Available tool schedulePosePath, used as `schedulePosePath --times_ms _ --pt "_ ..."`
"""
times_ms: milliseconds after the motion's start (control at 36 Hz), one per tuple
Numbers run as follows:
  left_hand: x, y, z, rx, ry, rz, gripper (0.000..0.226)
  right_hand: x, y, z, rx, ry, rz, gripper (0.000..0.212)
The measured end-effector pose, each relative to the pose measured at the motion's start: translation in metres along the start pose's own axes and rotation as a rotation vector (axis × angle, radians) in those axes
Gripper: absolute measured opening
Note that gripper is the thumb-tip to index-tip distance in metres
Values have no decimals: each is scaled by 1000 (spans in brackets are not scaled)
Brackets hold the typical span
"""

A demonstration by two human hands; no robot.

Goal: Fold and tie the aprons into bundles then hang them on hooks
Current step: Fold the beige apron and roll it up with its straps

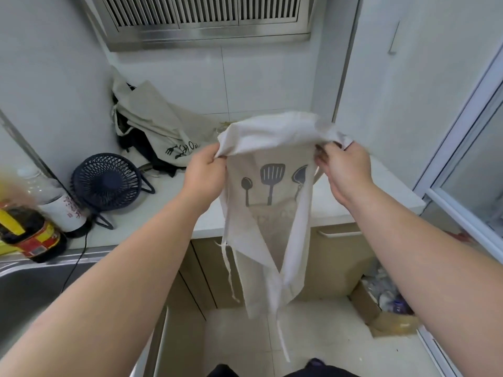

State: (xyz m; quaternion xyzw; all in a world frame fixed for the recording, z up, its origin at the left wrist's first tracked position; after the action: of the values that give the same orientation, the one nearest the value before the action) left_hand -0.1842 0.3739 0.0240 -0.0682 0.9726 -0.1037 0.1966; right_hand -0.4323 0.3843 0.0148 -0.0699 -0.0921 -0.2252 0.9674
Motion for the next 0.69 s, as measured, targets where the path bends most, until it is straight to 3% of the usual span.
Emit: schedulePosePath --times_ms 28,111,167,278,444,694 --pt "3 -5 -2 15 -10 19 26 3 -5 2 -71 121 6 13" --pt "13 -19 -9 77 -35 71 25 17 -18 3 -251 488 100 40" --pt "20 -31 -16 136 -63 99 29 29 -28 2 -324 604 157 49" --pt "36 -64 -19 208 -112 152 41 48 -65 -3 -398 669 193 59" --pt "55 -150 -6 200 -108 83 43 68 -153 -1 -476 838 200 68" --pt "99 -295 -6 238 -150 54 44 110 -301 6 -504 943 256 66"
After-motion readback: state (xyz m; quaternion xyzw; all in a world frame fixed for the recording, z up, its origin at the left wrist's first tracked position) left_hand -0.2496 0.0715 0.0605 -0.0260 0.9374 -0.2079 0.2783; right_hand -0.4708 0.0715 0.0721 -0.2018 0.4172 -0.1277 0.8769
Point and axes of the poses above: each hand's wrist, its own y-axis away from the middle knuckle, its own x-axis out of the palm, z = x × y, the point moved 6 cm from there along -y, towards the middle knuckle, and after that the axes turned 2 degrees about -z, right-handed, at the moved point
